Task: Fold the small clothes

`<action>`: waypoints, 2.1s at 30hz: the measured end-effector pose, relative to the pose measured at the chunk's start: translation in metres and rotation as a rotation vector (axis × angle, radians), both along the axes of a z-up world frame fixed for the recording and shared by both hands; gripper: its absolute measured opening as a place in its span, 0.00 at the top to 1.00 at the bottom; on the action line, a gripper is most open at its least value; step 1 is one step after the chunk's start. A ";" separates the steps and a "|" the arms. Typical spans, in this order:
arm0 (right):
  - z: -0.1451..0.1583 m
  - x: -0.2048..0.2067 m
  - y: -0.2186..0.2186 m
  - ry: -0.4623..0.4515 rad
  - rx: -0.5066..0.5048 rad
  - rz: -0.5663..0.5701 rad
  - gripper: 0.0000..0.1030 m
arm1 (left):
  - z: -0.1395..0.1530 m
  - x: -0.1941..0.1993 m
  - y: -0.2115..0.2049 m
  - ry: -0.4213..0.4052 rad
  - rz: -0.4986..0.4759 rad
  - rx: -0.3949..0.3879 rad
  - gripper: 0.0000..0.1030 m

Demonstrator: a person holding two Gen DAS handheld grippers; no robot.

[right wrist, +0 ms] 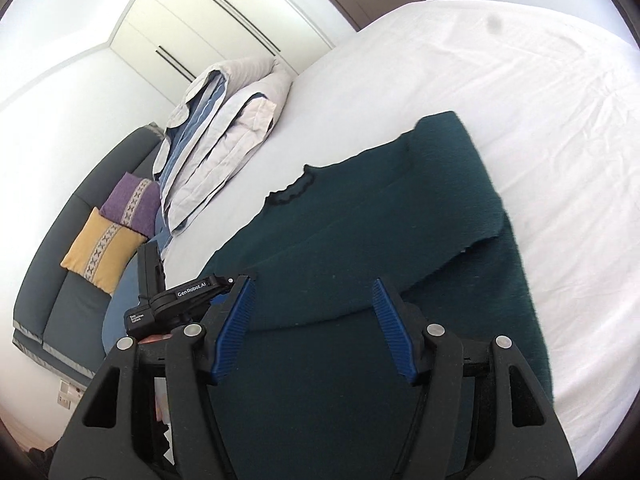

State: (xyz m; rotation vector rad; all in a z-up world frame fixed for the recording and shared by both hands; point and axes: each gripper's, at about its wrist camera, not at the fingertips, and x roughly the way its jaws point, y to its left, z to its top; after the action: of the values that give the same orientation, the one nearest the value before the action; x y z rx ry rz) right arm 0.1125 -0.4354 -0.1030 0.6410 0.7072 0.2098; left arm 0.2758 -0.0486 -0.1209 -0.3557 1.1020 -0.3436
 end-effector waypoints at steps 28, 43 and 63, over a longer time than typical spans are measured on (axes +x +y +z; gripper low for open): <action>-0.013 0.133 -0.126 0.154 -0.114 -0.194 0.43 | 0.004 0.002 0.038 -0.192 0.091 -0.016 0.90; -0.059 0.193 -0.144 0.219 -0.185 -0.205 0.96 | -0.013 -0.001 0.041 -0.208 0.114 -0.024 0.91; -0.051 0.095 -0.047 0.274 -0.493 -0.056 0.79 | -0.017 -0.005 0.043 -0.163 0.109 -0.056 0.87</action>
State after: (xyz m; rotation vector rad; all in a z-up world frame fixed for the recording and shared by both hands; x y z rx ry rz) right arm 0.2077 -0.4825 -0.1538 0.2161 0.9623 -0.1083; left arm 0.2707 -0.0055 -0.1374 -0.4285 0.9109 -0.3020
